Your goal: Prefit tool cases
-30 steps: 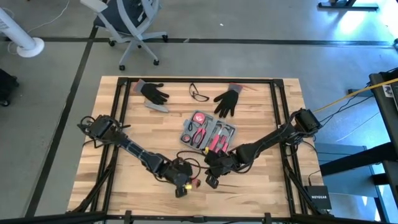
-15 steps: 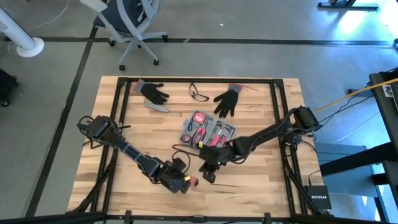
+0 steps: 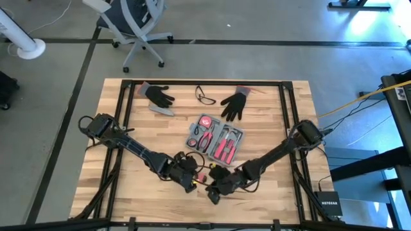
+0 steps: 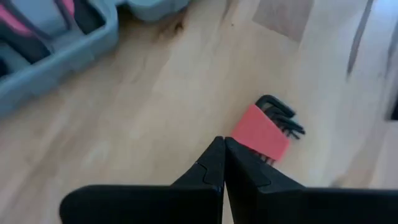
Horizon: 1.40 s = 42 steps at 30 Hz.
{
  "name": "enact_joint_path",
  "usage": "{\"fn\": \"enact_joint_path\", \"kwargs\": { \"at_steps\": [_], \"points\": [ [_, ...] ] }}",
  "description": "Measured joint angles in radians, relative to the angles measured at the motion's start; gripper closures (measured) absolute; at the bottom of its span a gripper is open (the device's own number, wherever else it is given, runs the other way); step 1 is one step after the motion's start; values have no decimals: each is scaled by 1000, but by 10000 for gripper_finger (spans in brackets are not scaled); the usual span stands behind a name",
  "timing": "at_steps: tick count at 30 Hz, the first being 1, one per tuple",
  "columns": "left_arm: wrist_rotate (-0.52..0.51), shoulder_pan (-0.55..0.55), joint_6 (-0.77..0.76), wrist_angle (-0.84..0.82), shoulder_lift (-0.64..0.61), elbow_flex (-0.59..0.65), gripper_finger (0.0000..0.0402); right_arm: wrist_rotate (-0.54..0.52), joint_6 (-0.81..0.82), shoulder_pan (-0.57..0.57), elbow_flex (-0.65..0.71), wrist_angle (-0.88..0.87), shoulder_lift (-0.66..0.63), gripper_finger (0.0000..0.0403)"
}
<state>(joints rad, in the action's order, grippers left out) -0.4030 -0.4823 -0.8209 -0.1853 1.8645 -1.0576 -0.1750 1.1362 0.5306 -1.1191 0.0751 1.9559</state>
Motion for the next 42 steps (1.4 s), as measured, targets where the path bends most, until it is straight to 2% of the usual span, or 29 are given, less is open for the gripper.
{"fn": "enact_joint_path", "kwargs": {
  "at_steps": [8, 12, 16, 22, 29, 37, 42],
  "points": [
    [0, 50, 302, 5, 16, -1, 401, -42, 143, -1, 0, 111, 83, 403],
    [108, 105, 461, 38, 48, -1, 401, -43, 166, 0, 0, 106, 93, 403],
    [161, 139, 501, 76, 66, -1, 401, -75, 168, -8, 0, 90, 93, 403],
    [173, 131, 444, 73, 67, -2, 401, -80, 197, -15, 0, 83, 103, 403],
    [175, 41, 324, 69, 68, 1, 402, -67, 214, -14, -5, 88, 126, 403],
    [143, -75, 43, 71, 67, 18, 402, -44, 187, -21, -5, 17, 129, 403],
    [120, -133, -105, 71, 67, 18, 402, -27, 168, -21, -3, 33, 130, 403]
  ]
}}
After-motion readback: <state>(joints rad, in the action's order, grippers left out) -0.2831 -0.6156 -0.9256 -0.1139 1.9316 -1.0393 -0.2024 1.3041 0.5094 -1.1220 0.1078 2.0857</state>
